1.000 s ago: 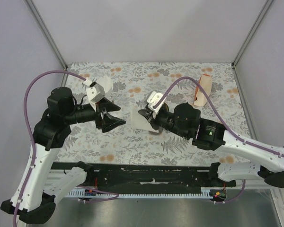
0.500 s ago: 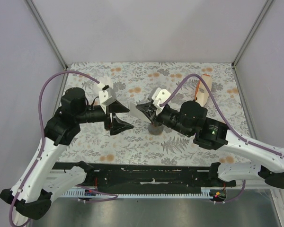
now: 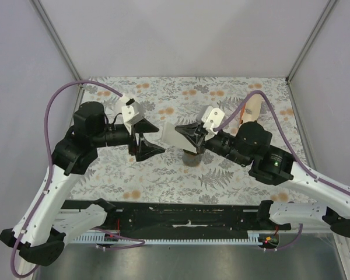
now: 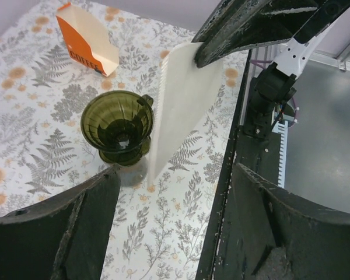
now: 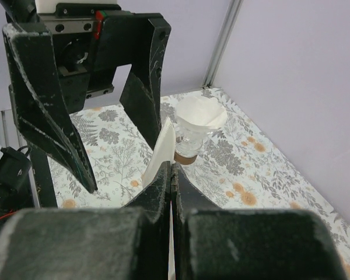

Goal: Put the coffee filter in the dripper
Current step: Pick up the coffee filter from the center of the board.

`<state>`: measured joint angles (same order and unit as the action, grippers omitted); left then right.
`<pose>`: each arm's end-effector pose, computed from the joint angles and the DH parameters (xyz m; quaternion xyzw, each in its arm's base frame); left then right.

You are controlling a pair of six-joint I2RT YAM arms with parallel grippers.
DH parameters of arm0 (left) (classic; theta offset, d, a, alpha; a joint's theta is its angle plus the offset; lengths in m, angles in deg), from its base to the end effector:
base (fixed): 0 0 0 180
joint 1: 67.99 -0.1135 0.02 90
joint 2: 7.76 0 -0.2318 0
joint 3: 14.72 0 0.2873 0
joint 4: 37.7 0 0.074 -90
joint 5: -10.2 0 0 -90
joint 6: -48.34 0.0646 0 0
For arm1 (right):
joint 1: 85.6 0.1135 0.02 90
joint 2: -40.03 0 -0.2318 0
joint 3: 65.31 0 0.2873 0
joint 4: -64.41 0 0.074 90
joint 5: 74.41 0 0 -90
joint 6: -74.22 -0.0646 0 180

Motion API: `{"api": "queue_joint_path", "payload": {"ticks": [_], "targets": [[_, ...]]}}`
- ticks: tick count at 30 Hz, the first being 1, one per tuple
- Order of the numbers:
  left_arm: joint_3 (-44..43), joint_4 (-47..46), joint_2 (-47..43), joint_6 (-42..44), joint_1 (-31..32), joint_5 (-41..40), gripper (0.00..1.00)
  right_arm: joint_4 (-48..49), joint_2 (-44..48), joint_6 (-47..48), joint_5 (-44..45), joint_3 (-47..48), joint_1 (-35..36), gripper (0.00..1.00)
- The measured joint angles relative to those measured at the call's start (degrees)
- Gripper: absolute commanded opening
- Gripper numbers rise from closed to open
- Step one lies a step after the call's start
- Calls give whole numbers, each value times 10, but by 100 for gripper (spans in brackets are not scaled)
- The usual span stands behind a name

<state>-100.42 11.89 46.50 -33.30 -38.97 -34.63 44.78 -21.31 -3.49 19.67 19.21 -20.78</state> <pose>0.1905 -0.1581 0.4143 0.4530 0.6360 -0.4031 0.4772 0.1365 0.2796 0.4386 -0.4063 0.5514 0.3004 0.6638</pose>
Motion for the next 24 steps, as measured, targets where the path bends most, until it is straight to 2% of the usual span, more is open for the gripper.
{"api": "queue_joint_path", "payload": {"ticks": [8, 10, 12, 15, 16, 18, 19, 21, 24], "targets": [[-41, -5, 35, 10, 15, 17, 81, -4, 35, 7, -29, 0, -2, 0], [-41, -14, 55, 1, 31, 23, 74, -6, 34, 9, -37, 0, -2, 0], [-40, -22, 71, -9, 44, 26, 55, -7, 32, 12, -45, 0, -2, 0], [-28, -39, 78, -35, 56, 32, 10, -9, 30, 13, -57, 0, -2, 0], [-26, -43, 77, -42, 57, 35, 2, -10, 30, 13, -60, 0, -4, 0], [-23, -54, 73, -50, 58, 38, 2, -11, 30, 13, -74, 0, -8, 24], [-21, -58, 70, -52, 59, 39, 2, -12, 30, 13, -82, 0, -10, 32], [-20, -62, 64, -49, 61, 35, 2, -24, 33, 20, -104, 0, -16, 41], [-15, -61, 48, -17, 79, 6, 2, -55, 48, 43, -136, -3, -20, 50]]}}
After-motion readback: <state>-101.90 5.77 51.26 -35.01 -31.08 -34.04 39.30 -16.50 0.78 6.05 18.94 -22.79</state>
